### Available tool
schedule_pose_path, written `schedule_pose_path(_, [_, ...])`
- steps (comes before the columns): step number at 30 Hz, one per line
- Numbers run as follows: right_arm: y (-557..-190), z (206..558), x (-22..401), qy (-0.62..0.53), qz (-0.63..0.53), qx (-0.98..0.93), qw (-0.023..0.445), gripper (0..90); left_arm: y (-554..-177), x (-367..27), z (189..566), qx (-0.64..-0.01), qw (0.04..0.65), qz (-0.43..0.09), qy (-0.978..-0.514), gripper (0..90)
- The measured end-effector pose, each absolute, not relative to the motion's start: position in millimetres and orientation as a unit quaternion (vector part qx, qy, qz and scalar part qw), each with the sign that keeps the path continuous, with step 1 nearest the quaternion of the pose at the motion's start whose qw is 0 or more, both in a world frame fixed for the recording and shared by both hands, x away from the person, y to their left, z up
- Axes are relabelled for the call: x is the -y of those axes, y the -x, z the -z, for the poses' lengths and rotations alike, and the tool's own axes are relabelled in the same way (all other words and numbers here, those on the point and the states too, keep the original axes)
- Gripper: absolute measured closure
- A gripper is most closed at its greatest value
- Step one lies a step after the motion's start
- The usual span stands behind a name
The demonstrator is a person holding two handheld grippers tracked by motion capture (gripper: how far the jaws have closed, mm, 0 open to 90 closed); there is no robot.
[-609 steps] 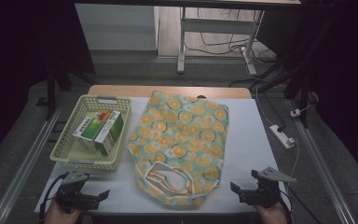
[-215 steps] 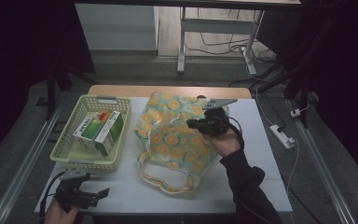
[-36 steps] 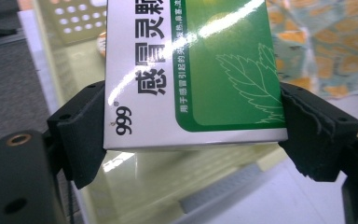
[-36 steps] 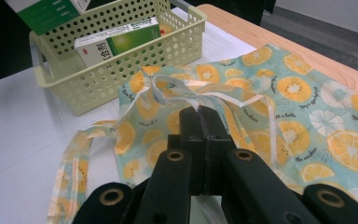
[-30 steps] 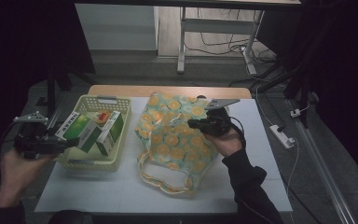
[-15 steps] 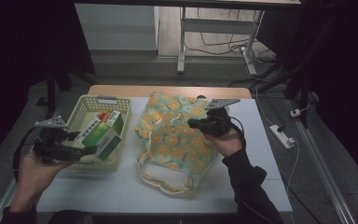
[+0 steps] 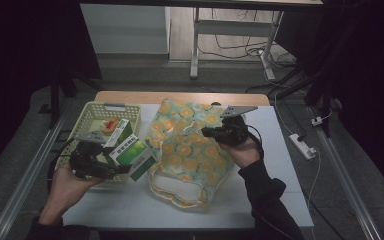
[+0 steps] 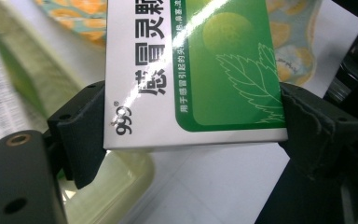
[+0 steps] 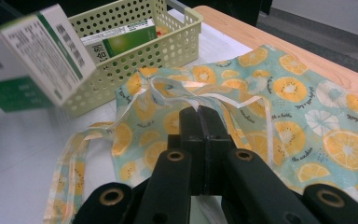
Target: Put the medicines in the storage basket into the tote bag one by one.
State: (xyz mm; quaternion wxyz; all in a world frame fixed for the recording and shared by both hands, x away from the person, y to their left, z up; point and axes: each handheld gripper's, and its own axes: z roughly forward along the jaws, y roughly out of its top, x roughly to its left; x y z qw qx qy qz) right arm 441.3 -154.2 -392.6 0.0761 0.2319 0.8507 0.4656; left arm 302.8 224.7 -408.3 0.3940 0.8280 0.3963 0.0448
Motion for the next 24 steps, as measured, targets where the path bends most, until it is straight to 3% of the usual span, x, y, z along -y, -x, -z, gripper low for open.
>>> schedule_pose_path(10, [-441,392,154,-0.231,-0.465,-0.851,0.076,90.0,-317,-182,426,-0.367,0.378,-0.017,-0.85,17.2])
schedule_pose_path(24, [-440,393,153,-0.229,-0.467,-0.851,0.076,90.0,-343,-133,441,-0.341,0.36,-0.018,-0.868,17.3])
